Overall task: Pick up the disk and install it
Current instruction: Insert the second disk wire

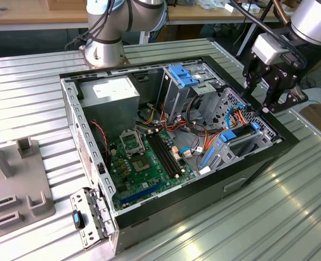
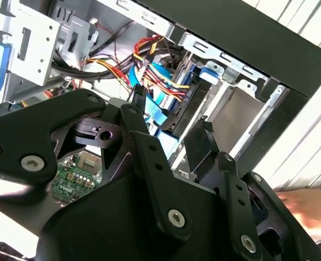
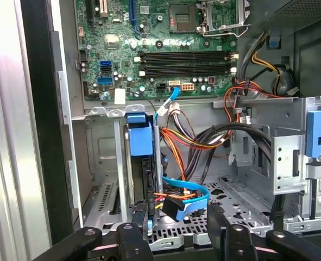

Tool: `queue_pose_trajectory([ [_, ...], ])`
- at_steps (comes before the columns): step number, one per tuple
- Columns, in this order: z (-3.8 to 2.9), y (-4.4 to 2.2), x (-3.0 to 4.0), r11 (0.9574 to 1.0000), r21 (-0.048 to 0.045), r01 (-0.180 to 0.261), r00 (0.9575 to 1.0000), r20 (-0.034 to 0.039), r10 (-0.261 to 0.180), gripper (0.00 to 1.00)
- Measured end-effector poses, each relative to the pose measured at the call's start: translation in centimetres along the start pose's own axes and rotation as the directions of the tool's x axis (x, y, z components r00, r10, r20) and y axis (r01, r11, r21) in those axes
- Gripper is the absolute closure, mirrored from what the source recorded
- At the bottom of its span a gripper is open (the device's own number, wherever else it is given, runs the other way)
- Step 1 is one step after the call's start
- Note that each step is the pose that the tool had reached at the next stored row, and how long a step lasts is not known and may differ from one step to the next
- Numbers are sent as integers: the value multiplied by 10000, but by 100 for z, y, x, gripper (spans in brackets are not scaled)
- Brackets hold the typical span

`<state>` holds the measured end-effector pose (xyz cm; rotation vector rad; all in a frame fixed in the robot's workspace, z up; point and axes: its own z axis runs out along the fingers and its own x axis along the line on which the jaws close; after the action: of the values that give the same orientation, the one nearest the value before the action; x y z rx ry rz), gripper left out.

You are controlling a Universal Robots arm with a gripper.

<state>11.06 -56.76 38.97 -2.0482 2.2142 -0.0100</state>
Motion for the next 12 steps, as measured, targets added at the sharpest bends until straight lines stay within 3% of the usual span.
queue_pose_trajectory([
  [1,1,1,0,10000,6,7,10000,-90,-7,44],
  [2,3,1,0,10000,19,25,9996,-266,-25,44],
  [3,4,1,-1,10000,27,37,9993,-382,-36,44],
  [4,6,2,-4,10000,30,41,9991,-431,-40,44],
  [7,13,34,-24,10000,32,42,9990,-444,-40,44],
  [10,50,29,-86,10000,31,41,9990,-445,-40,44],
  [12,50,29,-86,10000,32,42,9990,-446,-41,44],
])
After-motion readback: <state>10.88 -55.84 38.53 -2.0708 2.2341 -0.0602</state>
